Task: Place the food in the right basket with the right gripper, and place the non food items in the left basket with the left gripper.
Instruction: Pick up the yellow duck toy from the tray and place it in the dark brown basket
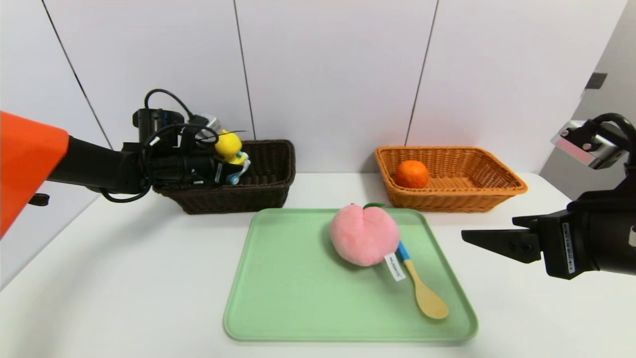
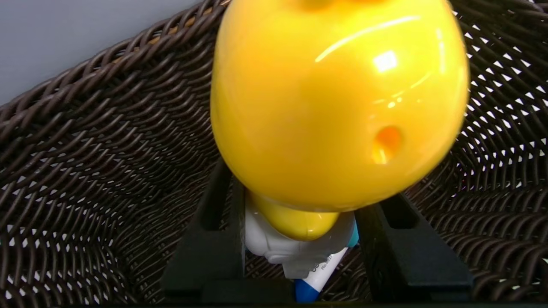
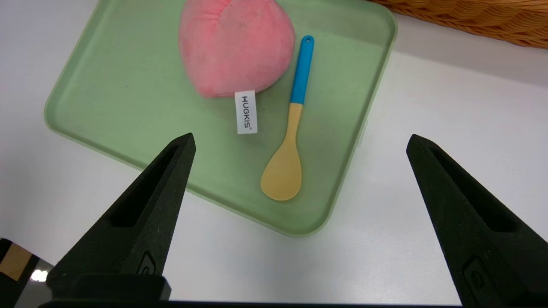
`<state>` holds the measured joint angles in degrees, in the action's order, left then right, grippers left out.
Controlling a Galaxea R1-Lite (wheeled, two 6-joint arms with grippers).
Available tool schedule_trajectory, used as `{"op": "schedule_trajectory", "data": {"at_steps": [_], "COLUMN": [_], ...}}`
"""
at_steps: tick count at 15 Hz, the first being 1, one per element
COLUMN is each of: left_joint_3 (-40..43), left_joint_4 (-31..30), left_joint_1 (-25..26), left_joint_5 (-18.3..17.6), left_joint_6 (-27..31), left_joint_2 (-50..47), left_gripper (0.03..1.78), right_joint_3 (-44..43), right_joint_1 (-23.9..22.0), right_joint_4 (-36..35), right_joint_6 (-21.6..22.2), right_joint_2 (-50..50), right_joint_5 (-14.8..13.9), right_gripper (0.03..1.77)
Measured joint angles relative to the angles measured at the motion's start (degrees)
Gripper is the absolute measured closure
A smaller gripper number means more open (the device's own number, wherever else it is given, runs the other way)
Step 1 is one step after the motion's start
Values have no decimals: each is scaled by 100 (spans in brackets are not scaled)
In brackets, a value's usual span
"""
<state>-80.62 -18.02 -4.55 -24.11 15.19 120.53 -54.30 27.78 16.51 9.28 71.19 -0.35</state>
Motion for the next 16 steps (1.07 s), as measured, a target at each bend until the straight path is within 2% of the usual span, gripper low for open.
{"op": "schedule_trajectory", "data": {"at_steps": [1, 5, 8, 10, 16], "left_joint_3": [-4, -94, -319, -480, -877], "left_joint_4": [-2, 27, 52, 113, 859], "left_joint_1": [0, 4, 15, 48, 59], "left_joint_5": [0, 6, 13, 9, -5], "left_joint_6": [0, -30, -293, -367, -511], "left_joint_2": [26, 122, 135, 78, -642], "left_gripper": [103, 66, 48, 40, 24], "right_joint_3": [0, -2, -2, -9, 2], "right_joint_1": [-2, -2, -4, -4, -39], "right_joint_4": [-5, -2, -6, -6, 0], "right_joint_6": [1, 0, -7, -7, 15], "right_joint_2": [0, 0, 0, -2, -63], "right_joint_5": [2, 0, 15, 11, -9], "right_gripper": [10, 10, 10, 10, 10]}}
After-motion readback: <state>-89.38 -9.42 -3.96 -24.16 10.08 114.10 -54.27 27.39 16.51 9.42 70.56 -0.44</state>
